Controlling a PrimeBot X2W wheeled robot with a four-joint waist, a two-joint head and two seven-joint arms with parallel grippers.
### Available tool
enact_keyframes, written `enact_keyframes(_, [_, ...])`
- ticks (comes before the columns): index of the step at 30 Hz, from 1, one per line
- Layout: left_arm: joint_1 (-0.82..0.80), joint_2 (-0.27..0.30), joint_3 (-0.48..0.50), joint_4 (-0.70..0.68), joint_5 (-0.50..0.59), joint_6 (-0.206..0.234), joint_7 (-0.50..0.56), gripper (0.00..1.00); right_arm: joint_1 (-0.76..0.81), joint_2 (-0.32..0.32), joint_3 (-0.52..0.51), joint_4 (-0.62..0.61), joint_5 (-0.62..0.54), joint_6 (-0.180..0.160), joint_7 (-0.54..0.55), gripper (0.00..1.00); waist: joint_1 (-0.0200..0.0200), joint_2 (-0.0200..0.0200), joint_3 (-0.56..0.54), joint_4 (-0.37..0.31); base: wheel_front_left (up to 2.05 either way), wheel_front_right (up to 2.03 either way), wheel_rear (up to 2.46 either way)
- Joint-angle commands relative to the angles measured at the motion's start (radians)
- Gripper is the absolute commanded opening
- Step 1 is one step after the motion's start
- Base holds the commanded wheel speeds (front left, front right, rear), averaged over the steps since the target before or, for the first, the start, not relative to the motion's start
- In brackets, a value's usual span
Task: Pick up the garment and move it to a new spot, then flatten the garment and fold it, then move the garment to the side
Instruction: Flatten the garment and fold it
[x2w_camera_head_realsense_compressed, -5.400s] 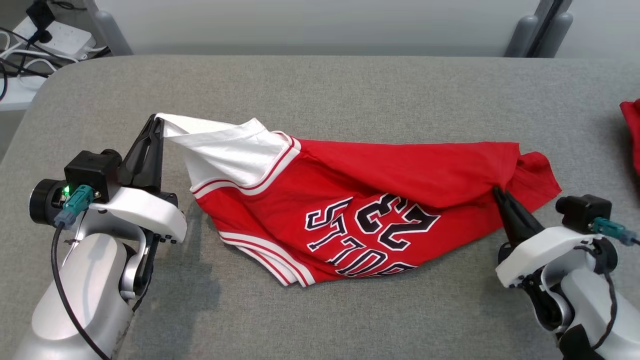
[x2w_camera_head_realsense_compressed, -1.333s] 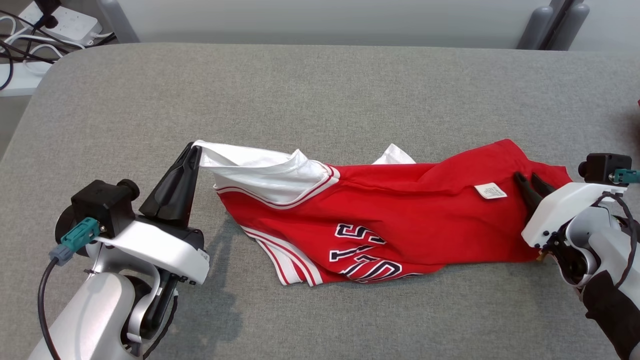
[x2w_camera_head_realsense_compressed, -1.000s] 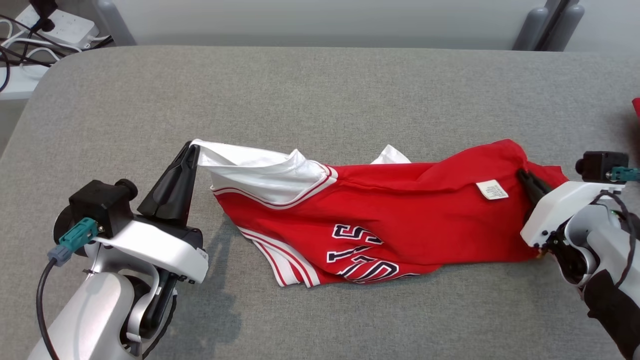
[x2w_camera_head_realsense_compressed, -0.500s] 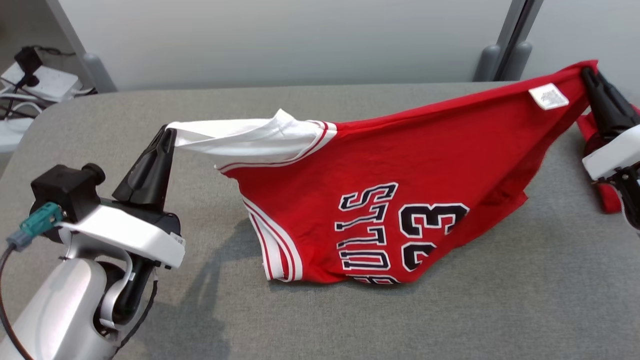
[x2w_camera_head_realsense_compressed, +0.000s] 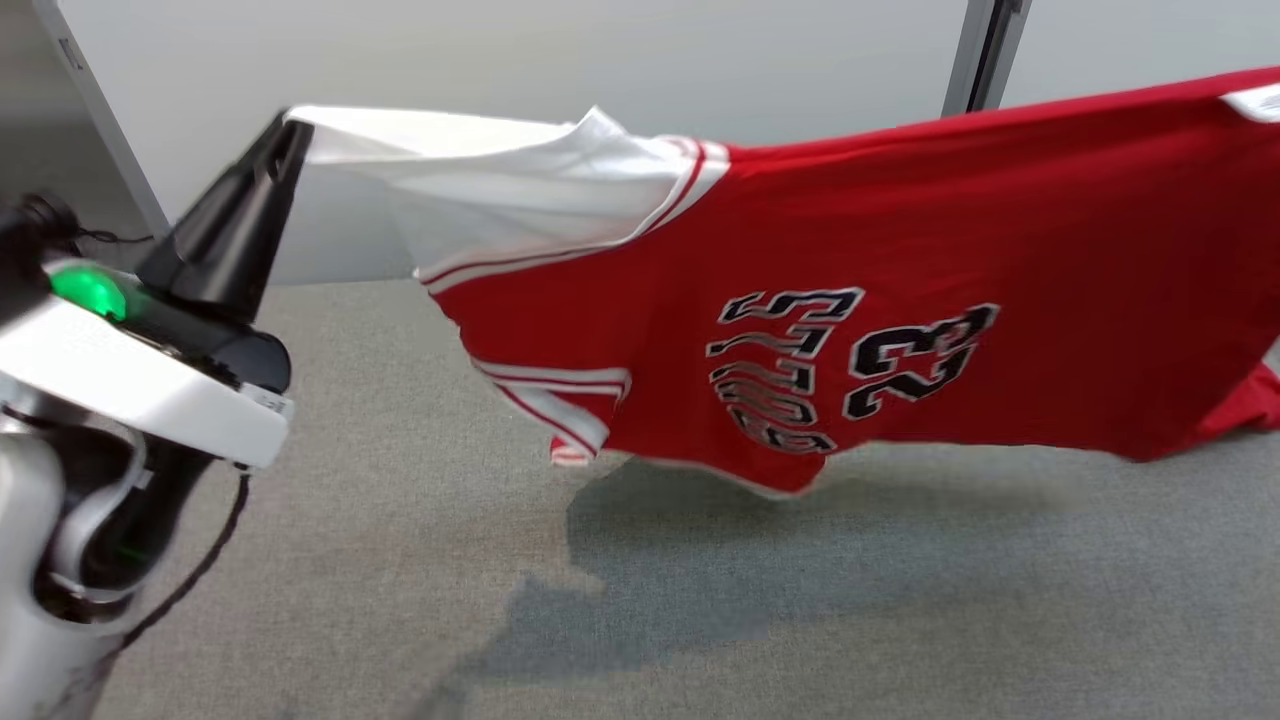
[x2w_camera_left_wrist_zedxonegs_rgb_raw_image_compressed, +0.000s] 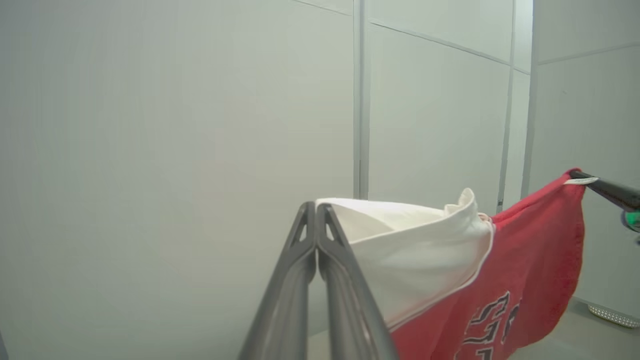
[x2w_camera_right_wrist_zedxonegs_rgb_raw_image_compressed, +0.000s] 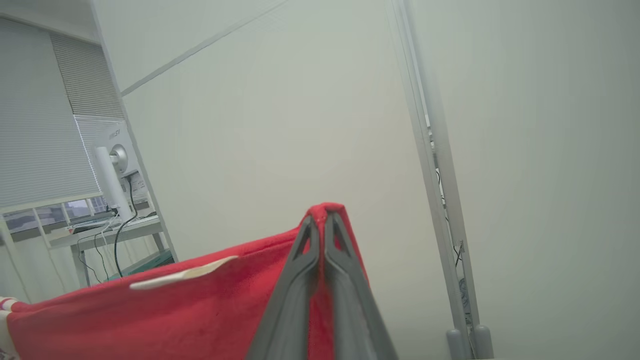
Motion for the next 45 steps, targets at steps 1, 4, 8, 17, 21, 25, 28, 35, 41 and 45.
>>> enact_keyframes(1, [-0.065,0.051,0.059,-0.038,-0.018,0.006,0.011,0.00,0.028,-0.053,-0.022,-0.030,0.012,0.001,-0.002,0.00,0.0000,0.0000,-0.009,-0.002,0.00,0.00,0.00])
enact_keyframes(4, [-0.089,0.054,0.105,-0.144,-0.128,0.015,0.075,0.00,0.074,-0.154,-0.120,-0.126,0.049,0.001,-0.009,0.00,0.0000,0.0000,-0.024,-0.004,0.00,0.00,0.00])
enact_keyframes(8, [-0.107,0.056,0.190,-0.262,-0.328,0.079,0.190,0.00,0.207,-0.300,-0.289,-0.224,0.102,0.001,-0.016,0.00,0.0000,0.0000,-0.032,-0.008,0.00,0.00,0.00])
enact_keyframes(17, [-0.231,-0.025,0.016,0.081,-0.317,0.087,0.276,0.00,0.035,-0.023,-0.091,-0.009,0.066,0.001,0.242,0.00,0.0000,0.0000,0.051,0.013,0.00,0.00,0.00])
enact_keyframes(21, [-0.491,-0.093,-0.053,0.505,-0.054,0.087,0.045,0.00,-0.356,0.265,-0.002,0.447,-0.227,0.001,0.177,0.00,0.0000,0.0000,0.071,0.042,0.00,0.00,0.00])
enact_keyframes(25, [-0.730,-0.173,-0.045,0.777,0.054,0.047,-0.234,0.00,-0.630,0.407,-0.067,0.722,-0.451,0.001,-0.017,0.00,0.0000,0.0000,0.087,0.076,0.00,0.00,0.00])
enact_keyframes(28, [-0.790,-0.214,-0.064,0.890,0.059,-0.048,-0.303,0.00,-0.663,0.449,-0.017,0.759,-0.576,0.001,-0.019,0.00,0.0000,0.0000,0.097,0.090,0.00,0.00,0.00])
enact_keyframes(35, [-0.661,-0.280,-0.140,1.027,0.029,-0.139,-0.317,0.00,-0.528,0.461,0.030,0.838,-0.624,0.001,-0.019,0.00,0.0000,0.0000,0.157,0.108,0.00,0.00,0.00])
enact_keyframes(41, [-0.475,-0.324,-0.202,1.074,0.000,-0.149,-0.346,0.00,-0.324,0.483,-0.013,0.937,-0.606,0.001,-0.019,0.00,0.0000,0.0000,0.239,0.100,0.00,0.00,0.00])
enact_keyframes(45, [-0.320,-0.336,-0.244,1.033,-0.087,-0.149,-0.348,0.00,-0.186,0.530,-0.026,0.975,-0.575,0.001,-0.019,0.00,0.0000,0.0000,0.266,0.061,0.00,0.00,0.00])
